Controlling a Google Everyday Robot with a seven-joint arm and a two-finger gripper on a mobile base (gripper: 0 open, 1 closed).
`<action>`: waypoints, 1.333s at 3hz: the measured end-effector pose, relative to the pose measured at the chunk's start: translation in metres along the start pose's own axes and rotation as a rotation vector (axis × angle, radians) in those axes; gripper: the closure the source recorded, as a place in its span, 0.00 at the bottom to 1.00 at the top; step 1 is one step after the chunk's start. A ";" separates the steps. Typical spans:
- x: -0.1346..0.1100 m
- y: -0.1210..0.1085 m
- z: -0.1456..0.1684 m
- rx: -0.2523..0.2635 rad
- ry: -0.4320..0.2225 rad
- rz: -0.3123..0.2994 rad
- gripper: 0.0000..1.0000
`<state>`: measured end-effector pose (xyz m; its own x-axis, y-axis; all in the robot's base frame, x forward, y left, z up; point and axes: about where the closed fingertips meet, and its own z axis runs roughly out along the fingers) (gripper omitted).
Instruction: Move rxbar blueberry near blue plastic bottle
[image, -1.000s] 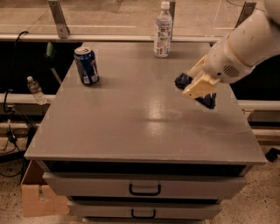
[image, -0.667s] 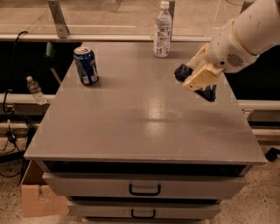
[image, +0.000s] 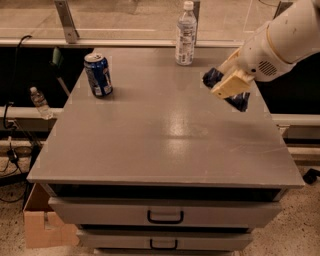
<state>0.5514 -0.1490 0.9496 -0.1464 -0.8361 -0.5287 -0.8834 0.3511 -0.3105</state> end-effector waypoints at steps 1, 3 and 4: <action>0.006 -0.057 0.001 0.142 -0.026 0.021 1.00; 0.003 -0.174 0.027 0.272 -0.126 0.060 1.00; 0.004 -0.208 0.053 0.263 -0.153 0.093 1.00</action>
Offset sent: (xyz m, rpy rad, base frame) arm 0.1880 -0.0728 0.0591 0.1141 -0.3442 -0.1928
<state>0.7588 -0.2026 0.9703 -0.1350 -0.7287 -0.6714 -0.7209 0.5371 -0.4380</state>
